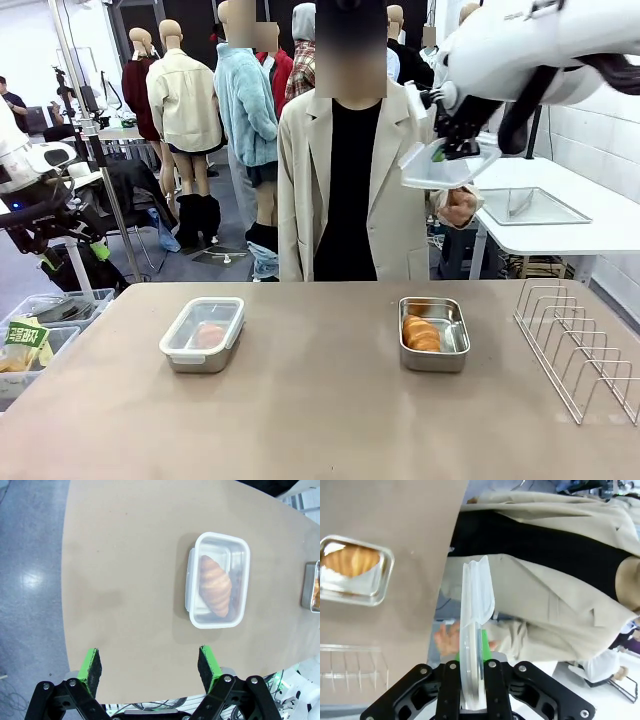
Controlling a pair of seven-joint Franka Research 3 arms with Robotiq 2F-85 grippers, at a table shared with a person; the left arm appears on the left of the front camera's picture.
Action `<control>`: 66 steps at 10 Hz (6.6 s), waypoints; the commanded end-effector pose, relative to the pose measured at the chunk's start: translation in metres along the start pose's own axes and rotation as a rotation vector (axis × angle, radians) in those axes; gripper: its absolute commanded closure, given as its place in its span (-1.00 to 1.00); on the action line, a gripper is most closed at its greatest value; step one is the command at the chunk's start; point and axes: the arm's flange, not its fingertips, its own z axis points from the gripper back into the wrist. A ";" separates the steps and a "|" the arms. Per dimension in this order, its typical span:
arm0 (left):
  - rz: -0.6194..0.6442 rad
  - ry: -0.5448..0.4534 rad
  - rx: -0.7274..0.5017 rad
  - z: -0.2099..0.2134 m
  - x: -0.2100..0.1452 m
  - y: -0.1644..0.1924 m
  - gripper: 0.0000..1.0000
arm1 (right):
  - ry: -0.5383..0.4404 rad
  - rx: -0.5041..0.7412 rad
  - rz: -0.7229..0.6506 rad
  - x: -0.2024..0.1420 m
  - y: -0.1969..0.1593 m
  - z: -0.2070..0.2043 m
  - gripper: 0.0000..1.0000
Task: Place the bread in airtight containers.
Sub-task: Release when the human grabs the Airtight Container lid.
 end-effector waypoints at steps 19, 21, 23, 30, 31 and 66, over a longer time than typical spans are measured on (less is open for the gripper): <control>-0.001 0.001 0.016 0.002 0.001 0.002 -1.00 | -0.253 0.461 -0.218 -0.126 0.096 0.061 -1.00; -0.001 0.001 0.016 0.002 0.001 0.002 -1.00 | -0.270 0.457 -0.236 -0.136 0.117 0.057 -1.00; -0.001 0.001 0.016 0.002 0.001 0.002 -1.00 | -0.272 0.448 -0.243 -0.139 0.123 0.052 -1.00; -0.001 0.001 0.016 0.002 0.001 0.002 -1.00 | -0.244 0.490 -0.249 -0.142 0.116 0.055 -1.00; -0.001 0.001 0.016 0.002 0.001 0.002 -1.00 | -0.244 0.490 -0.249 -0.142 0.116 0.055 -1.00; -0.001 0.001 0.016 0.002 0.001 0.002 -1.00 | -0.244 0.490 -0.249 -0.142 0.116 0.055 -1.00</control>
